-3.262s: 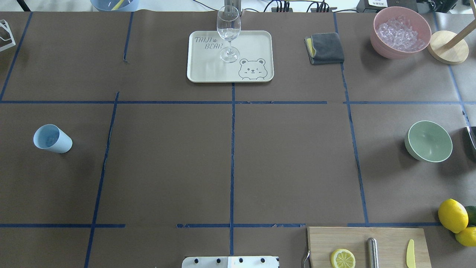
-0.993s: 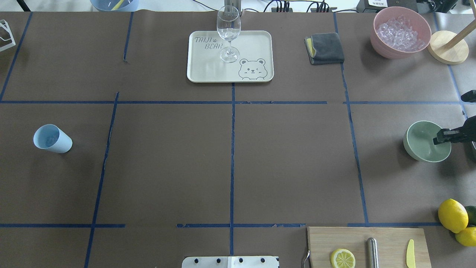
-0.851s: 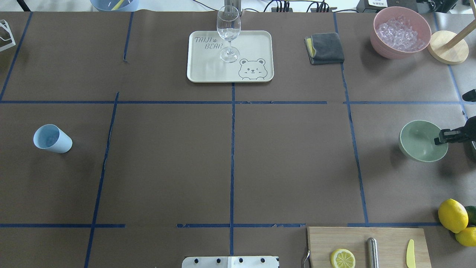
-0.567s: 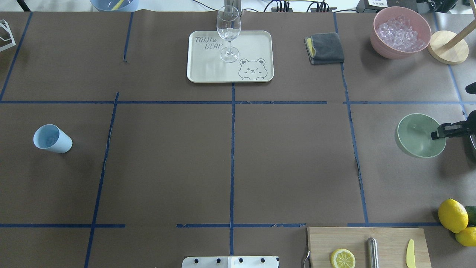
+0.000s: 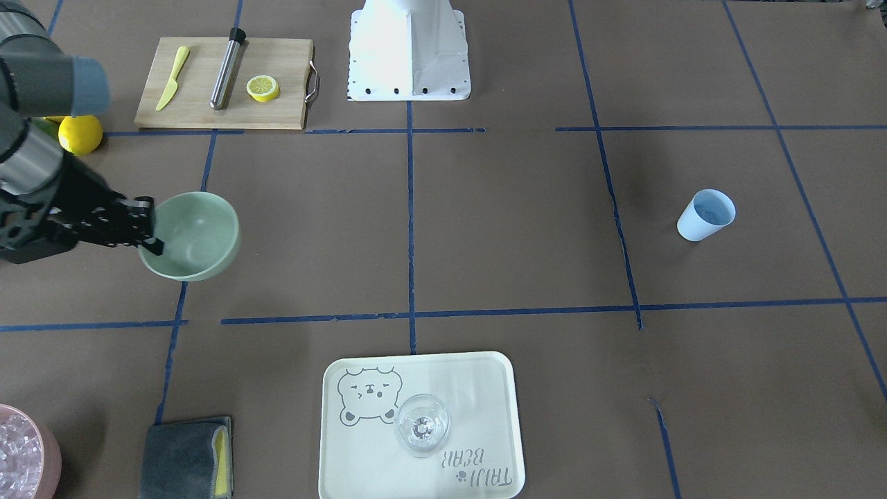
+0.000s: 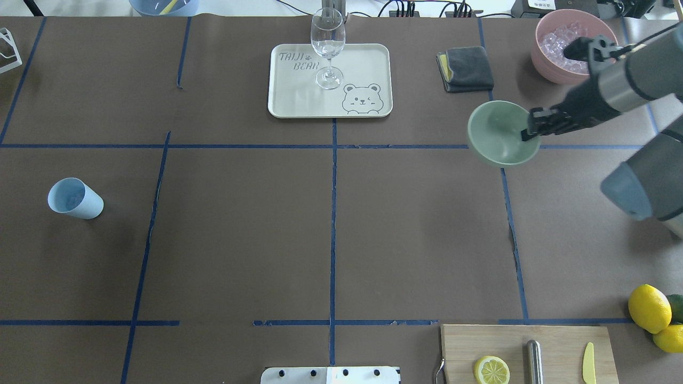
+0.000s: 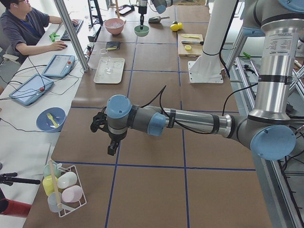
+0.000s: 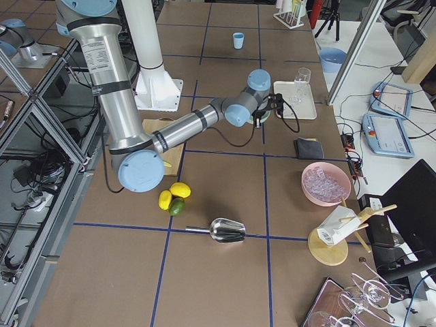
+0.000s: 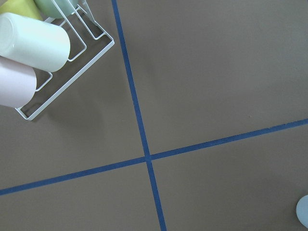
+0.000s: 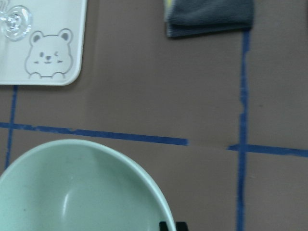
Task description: Pour ice into bowl
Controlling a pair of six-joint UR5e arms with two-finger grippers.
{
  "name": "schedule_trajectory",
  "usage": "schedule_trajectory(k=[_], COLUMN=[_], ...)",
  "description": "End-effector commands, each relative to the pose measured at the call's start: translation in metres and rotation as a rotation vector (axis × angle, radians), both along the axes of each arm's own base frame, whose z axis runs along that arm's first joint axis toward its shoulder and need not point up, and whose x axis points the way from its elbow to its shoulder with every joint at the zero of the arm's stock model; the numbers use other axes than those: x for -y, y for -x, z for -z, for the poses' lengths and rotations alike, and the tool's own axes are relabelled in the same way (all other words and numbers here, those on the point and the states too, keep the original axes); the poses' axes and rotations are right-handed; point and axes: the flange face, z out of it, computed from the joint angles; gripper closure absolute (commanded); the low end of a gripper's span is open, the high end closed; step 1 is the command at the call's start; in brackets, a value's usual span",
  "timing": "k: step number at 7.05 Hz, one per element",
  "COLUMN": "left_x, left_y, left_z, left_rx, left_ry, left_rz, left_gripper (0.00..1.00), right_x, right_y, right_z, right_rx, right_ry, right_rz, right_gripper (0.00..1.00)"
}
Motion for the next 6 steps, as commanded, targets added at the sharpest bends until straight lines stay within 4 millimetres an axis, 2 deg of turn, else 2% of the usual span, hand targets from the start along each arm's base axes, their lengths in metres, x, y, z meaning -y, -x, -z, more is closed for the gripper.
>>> schedule_trajectory(k=[1,2,3,4,5,6], left_x=[0.001,0.001,0.001,0.001,0.001,0.001], left_y=[0.000,0.000,0.000,0.000,0.000,0.000], left_z=[-0.003,-0.006,-0.007,-0.007,-0.008,-0.007], left_rx=[0.000,0.000,0.000,0.000,0.000,0.000], left_ry=[-0.005,-0.001,0.002,0.002,0.003,0.002], left_rz=[0.000,-0.001,0.000,0.000,0.000,0.000], left_gripper=[0.00,0.00,0.00,0.00,0.00,0.00], right_x=[-0.029,-0.034,-0.035,-0.038,-0.034,-0.047], right_y=[0.147,0.206,0.257,0.295,0.327,0.353], right_z=[0.134,0.155,0.182,0.192,0.190,0.189], right_rx=[-0.073,-0.098,-0.123,-0.148,-0.134,-0.139], right_ry=[0.083,0.125,0.139,0.124,0.121,0.145], right_rz=[-0.031,-0.023,-0.047,-0.075,-0.100,-0.089], right_gripper=[1.00,1.00,1.00,1.00,1.00,1.00])
